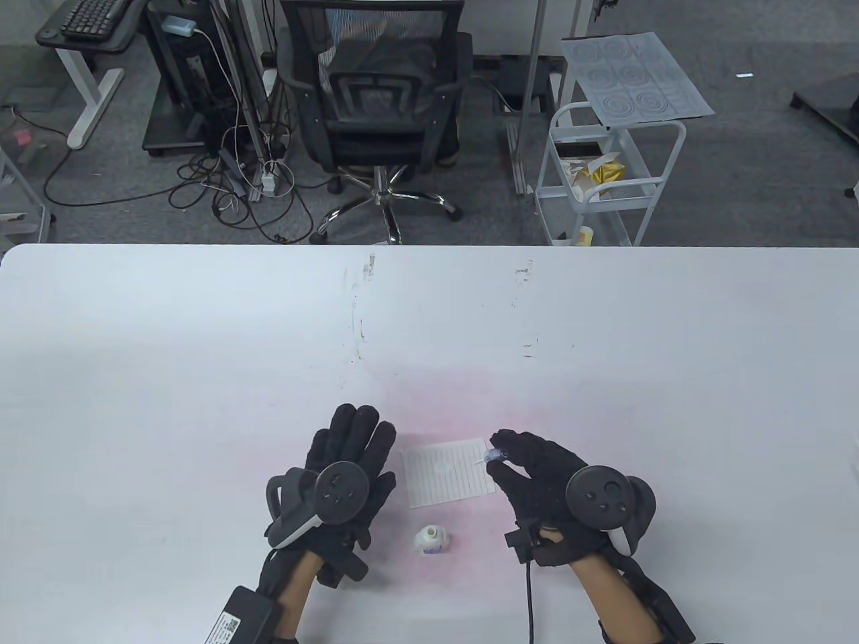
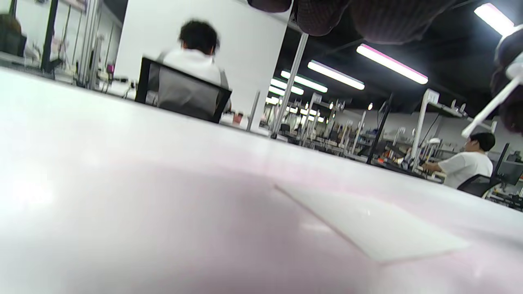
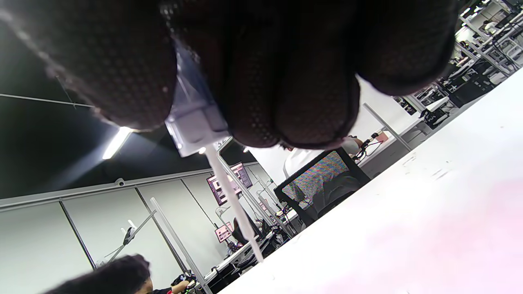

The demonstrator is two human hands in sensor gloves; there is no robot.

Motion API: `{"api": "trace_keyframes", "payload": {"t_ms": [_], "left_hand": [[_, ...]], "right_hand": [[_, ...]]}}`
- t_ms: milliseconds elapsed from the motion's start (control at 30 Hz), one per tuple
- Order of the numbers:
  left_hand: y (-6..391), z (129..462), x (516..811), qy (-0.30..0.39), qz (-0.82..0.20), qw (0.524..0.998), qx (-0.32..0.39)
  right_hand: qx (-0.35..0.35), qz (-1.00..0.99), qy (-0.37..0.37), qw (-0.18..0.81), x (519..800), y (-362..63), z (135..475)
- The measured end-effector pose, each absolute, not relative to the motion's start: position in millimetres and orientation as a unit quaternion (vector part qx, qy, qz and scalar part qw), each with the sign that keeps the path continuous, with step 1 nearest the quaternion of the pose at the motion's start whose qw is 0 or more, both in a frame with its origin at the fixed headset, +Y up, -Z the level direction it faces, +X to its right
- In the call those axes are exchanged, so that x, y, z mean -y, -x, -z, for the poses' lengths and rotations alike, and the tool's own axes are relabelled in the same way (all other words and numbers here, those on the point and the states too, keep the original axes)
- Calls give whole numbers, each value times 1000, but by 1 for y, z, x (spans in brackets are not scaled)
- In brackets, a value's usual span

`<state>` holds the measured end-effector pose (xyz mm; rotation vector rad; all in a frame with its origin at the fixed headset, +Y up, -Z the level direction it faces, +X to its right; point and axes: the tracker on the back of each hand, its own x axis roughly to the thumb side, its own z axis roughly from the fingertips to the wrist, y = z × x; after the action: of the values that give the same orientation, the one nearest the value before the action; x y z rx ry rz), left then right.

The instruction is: Brush correction fluid to cover black text

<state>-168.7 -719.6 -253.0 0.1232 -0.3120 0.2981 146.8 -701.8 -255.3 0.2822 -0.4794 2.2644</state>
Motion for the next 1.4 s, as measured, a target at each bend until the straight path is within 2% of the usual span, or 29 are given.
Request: {"api": "trace_keyframes", "payload": {"t_ms": [300,500,700,933,1100,1400], "left_hand": [[166,234,709,-54,-166,962,211],[150,229,711,-14,-157,950,271],[138,227,719,40,-137,943,300],[123,227,739,68,-111,948,290],[119,229,749,78,-157,943,281],[113,227,754,42,-144,954,260]], "right_hand": [[185,-897,-118,385,705,-143,255],[184,-897,-121,384,705,-143,255],[182,-895,-125,386,705,-141,254],[181,-892,-139,390,704,-136,251],[184,-884,-163,397,698,-130,245],[189,-882,-171,397,696,-127,241]]}}
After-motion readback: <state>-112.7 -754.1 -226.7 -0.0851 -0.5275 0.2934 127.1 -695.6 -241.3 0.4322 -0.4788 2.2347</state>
